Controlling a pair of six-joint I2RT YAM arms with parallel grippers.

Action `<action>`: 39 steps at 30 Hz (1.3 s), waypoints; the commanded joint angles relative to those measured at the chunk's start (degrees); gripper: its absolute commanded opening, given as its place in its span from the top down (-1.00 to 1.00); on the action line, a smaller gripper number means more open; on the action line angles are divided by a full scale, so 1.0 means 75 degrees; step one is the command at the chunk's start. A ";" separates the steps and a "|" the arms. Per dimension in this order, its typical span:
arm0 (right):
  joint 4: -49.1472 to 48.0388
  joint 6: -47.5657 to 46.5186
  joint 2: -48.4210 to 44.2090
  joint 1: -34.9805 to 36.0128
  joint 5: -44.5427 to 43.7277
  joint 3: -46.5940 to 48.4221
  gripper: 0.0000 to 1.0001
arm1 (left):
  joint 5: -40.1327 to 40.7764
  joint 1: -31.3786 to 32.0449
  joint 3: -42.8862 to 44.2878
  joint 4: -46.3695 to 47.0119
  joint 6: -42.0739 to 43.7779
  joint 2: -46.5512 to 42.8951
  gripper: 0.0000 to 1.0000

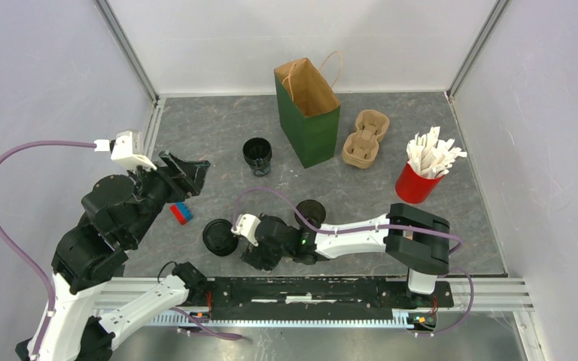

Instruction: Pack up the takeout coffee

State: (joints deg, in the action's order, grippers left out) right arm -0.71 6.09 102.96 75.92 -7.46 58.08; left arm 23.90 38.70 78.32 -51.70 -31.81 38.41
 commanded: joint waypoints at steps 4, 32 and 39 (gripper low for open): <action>0.0017 -0.0070 -0.0263 0.0103 0.0135 0.0155 -0.96 | 0.0095 -0.0027 0.0022 0.0214 0.0261 -0.0015 -0.44; 0.0033 -0.0166 -0.0159 0.0296 -0.0144 0.0250 -0.96 | 0.0106 -0.0027 -0.0025 0.0207 0.0256 -0.0068 -0.44; 0.0009 -0.0191 -0.0055 0.0306 -0.0131 0.0235 -0.96 | 0.0095 -0.0027 -0.0060 0.0214 0.0232 -0.0070 -0.44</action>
State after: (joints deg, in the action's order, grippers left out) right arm 0.54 5.56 101.89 77.84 -7.84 58.08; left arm 23.90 38.70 78.30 -51.70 -31.81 38.13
